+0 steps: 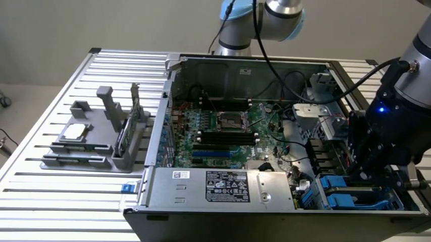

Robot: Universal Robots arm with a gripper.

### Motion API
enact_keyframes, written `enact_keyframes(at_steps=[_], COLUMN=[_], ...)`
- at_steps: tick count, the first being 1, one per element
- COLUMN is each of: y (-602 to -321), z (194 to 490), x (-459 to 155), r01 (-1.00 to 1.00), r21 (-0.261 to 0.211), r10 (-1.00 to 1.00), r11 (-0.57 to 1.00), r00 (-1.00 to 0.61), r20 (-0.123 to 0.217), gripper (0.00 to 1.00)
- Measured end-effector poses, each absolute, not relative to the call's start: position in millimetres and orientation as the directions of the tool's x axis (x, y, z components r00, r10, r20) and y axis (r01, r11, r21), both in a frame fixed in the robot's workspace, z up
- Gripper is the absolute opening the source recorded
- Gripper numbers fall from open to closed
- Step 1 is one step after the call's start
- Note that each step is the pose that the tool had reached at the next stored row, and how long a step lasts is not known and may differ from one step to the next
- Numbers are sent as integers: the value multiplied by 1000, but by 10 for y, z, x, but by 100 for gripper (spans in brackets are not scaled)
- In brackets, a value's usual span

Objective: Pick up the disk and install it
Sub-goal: 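Insert the second disk wire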

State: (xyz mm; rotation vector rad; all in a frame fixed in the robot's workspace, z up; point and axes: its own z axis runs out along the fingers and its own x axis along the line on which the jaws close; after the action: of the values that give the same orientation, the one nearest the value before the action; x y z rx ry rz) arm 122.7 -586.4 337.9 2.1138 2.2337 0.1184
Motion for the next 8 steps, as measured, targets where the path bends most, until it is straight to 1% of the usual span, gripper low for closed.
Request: enact_keyframes(at_steps=[8], y=[-5910], z=[3357], x=[1227], r01=[993], r21=[101], r10=[998], r11=[58], r00=[-61], r20=[23], gripper=[16])
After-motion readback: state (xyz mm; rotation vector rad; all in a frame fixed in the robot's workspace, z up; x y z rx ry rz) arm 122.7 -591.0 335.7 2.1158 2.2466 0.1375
